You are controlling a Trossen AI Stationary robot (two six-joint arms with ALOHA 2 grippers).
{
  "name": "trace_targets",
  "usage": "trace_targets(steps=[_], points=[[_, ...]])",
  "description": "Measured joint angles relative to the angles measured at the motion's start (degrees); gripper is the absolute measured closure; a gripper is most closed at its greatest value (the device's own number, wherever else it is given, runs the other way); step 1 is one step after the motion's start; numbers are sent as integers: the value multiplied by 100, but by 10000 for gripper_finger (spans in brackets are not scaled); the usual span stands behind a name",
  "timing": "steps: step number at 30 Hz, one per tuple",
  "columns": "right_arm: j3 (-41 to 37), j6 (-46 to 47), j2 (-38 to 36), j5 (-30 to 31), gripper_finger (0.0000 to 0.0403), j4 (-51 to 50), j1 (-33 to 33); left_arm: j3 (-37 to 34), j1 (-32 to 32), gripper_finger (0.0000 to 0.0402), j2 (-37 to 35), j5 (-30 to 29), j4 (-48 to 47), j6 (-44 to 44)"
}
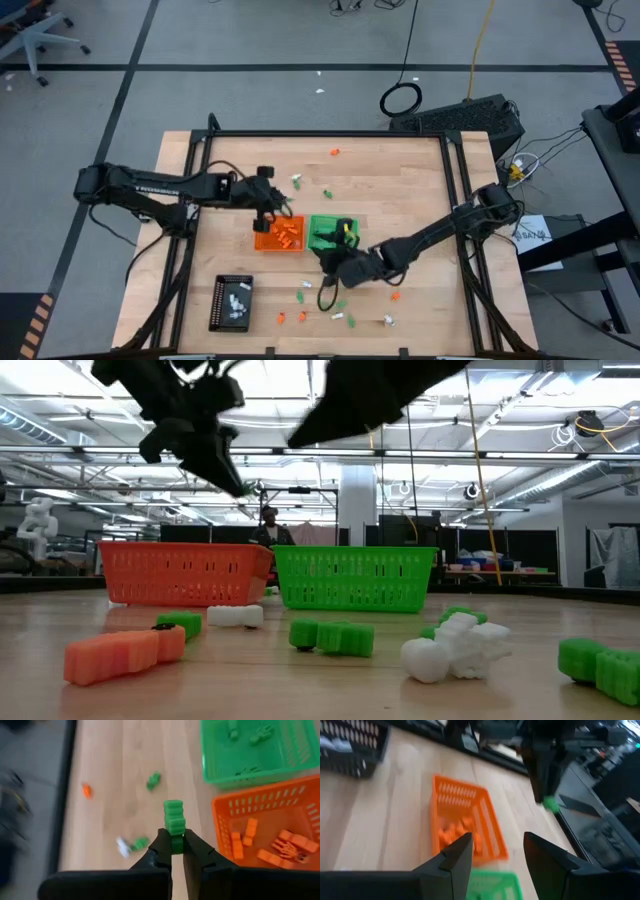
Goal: Sort Halloween decoration
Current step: Put the green skeleton toy into the green bin
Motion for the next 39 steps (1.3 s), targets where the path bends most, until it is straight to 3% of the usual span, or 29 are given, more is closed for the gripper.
trace_targets(steps=[8,13,21,26,32,39], points=[[-7,-822,-1,-340,241,677,-495,7,-977,391,-10,-851,758,1443],[-9,-1185,-1,-399,241,1002,-660,9,-1369,390,-10,-1060,1120,2050],[-9,-1983,-1,-393,242,1435,-664,11,-1469,389,-12,-1140,1424,2103],[-9,-1997,-1,-380,255,1431,-718,11,-1469,389,-12,-1138,1453,2101],[-9,-2202,-1,50,260,1472,-596,11,-1471,389,-12,-1135,1378,2074],[-9,-2220,-1,-357,265,1496,-650,15,-1471,389,-12,-804,1502,2070]])
